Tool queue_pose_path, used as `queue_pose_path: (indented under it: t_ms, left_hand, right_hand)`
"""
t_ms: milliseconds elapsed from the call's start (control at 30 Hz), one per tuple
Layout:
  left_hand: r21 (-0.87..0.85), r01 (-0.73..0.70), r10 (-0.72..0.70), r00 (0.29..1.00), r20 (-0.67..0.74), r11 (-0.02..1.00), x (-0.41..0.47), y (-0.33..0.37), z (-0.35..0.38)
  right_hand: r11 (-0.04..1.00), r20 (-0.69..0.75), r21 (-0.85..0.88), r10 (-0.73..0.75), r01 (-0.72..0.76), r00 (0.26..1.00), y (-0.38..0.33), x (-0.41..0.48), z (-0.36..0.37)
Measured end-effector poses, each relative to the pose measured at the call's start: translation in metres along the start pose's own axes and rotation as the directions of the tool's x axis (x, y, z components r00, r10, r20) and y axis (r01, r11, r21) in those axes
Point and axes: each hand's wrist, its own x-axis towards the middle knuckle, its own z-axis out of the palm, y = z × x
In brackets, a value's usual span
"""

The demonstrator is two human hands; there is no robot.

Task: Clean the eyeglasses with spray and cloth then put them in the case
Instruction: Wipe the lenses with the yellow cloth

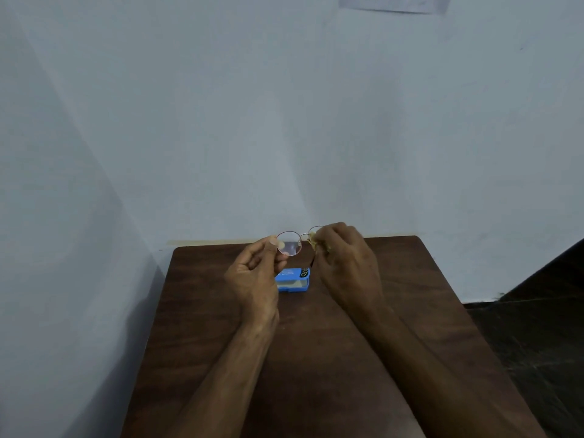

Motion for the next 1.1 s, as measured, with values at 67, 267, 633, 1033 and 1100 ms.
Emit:
queue_pose_path:
  t_ms: [67,267,633,1033,1100]
  left_hand:
    - [0.003,-0.002,0.002,1.0,0.01,1.0,0.0,-0.001,0.0]
    - [0.034,-0.015,0.014,1.0,0.011,0.999,0.0,-0.005,0.001]
    - [0.06,-0.057,0.054,0.998,0.044,0.997,-0.001,0.002,0.005]
    - [0.094,-0.044,0.04,0.998,0.043,0.995,0.0,-0.004,0.006]
    - [0.091,-0.043,0.039,0.998,0.04,0.995,-0.001,-0.005,0.006]
  right_hand:
    - [0.998,-0.03,-0.014,0.056,-0.056,0.998,0.007,0.005,-0.001]
    - [1.0,0.011,0.011,0.028,-0.028,1.0,-0.011,0.016,0.006]
    - [0.989,0.045,0.134,-0.072,0.065,0.996,-0.037,-0.004,0.012]
    - [0.998,0.021,0.063,0.013,-0.015,1.0,-0.027,0.015,0.015]
    - [0.998,-0.004,0.046,0.045,-0.045,0.999,-0.022,0.021,0.015]
